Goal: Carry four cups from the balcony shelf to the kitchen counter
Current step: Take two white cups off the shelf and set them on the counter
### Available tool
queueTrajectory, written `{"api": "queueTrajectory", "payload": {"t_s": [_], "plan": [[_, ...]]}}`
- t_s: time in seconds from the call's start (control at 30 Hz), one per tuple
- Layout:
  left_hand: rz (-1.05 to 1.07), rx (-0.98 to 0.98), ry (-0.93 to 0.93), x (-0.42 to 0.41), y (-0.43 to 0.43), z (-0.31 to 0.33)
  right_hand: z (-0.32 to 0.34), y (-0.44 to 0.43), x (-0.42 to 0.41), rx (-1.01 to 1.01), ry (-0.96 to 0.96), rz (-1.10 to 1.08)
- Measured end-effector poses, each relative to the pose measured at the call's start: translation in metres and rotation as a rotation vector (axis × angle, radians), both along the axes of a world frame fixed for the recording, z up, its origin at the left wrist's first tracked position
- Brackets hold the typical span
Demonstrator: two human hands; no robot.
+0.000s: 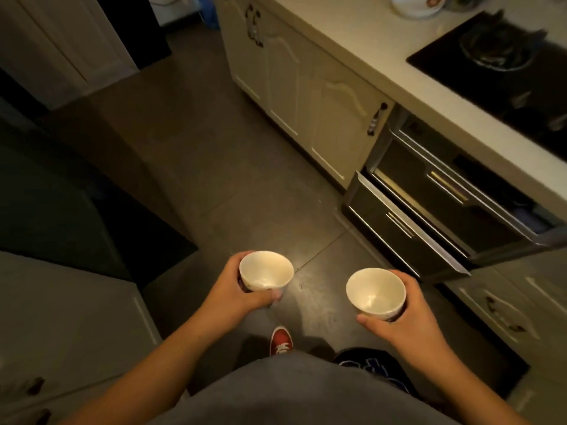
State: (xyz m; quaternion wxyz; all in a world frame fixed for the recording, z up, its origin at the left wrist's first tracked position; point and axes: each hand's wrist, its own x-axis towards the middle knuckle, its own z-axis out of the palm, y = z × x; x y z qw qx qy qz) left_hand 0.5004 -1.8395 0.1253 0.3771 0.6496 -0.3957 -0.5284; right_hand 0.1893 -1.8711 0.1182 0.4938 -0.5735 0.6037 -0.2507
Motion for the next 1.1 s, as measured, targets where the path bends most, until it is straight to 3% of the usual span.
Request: {"api": "queueTrajectory", "payload": {"t_s": [0.27,0.53,0.8,1.1], "plan": [[-0.009,0.007,0.035,-0.005,-0.137,-0.008,0.000,-0.104,-0.022,-0.011,0.048,-0.015],[0.139,-0.003,0.003,-0.011,-0.243,0.001,-0.001,-0.258,-0.011,-0.039,0.015,0.105],[0.337,0.025,-0.049,0.018,-0.286,0.021,0.013,-0.403,0.073,-0.092,-0.080,0.382],[0.428,0.024,-0.024,0.118,-0.366,0.004,-0.006,-0.530,0.198,-0.152,-0.045,0.513]]}}
